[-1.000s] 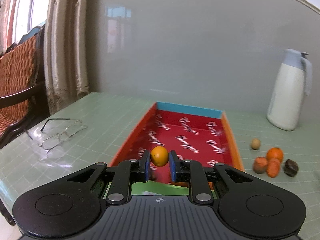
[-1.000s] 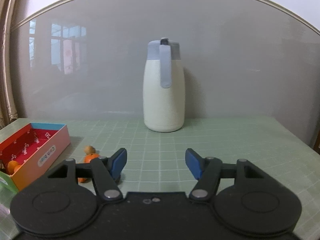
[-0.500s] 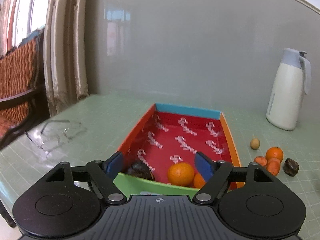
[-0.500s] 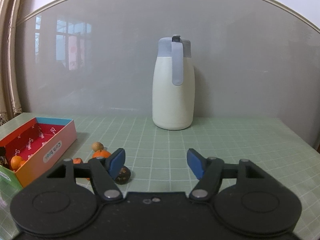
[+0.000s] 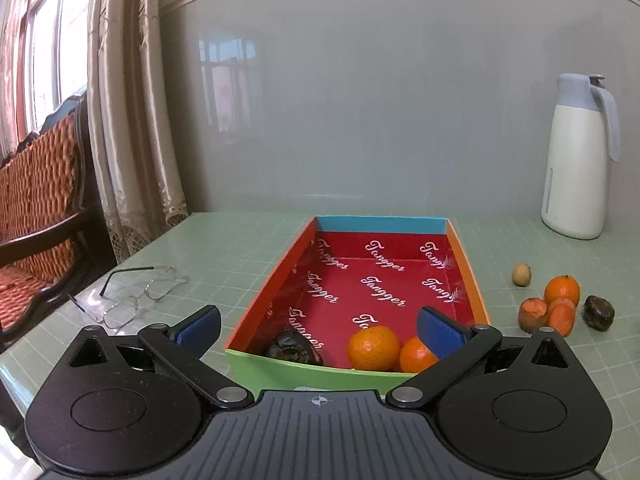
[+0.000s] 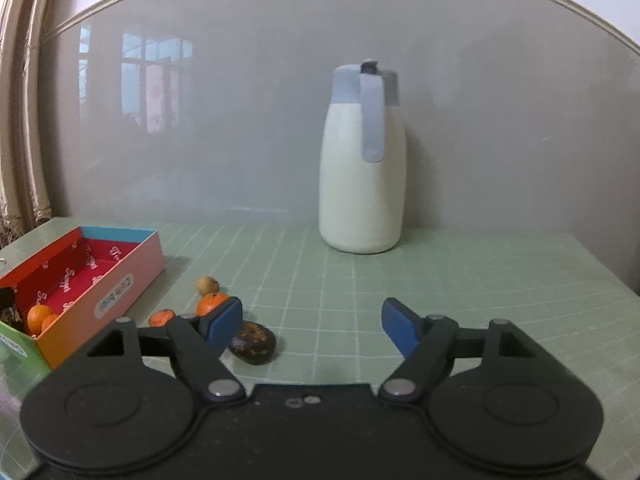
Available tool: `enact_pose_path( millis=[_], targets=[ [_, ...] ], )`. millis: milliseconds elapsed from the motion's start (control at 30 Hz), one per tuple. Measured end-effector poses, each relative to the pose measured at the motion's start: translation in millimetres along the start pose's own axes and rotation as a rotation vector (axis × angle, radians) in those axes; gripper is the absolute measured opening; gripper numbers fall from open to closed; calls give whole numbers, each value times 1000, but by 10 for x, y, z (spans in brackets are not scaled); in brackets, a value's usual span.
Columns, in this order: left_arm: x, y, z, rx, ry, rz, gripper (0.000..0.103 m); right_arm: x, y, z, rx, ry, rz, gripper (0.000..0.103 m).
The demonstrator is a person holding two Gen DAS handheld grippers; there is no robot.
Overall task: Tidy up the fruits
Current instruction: 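Move the right gripper to the dark brown round fruit and grasp it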
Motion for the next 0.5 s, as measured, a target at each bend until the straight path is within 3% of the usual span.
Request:
enact_pose_path(
  millis=[300, 500],
  targets=[
    [-41, 58, -121, 2, -17, -30, 103, -313, 89, -301, 64, -57, -71, 70],
    [-100, 109, -378, 47, -66, -54, 103, -461, 97, -417, 85, -62, -91, 68]
  ],
)
Point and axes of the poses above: each gripper's, at about its wrist camera, not at the fingertips, and x roughly against the way its jaws point, z to its right, y to its underside, the point moved 10 cm from there along -x, roughly the way its jaws point, and after that the axes turned 5 degrees about x, right-handed, at the moved point
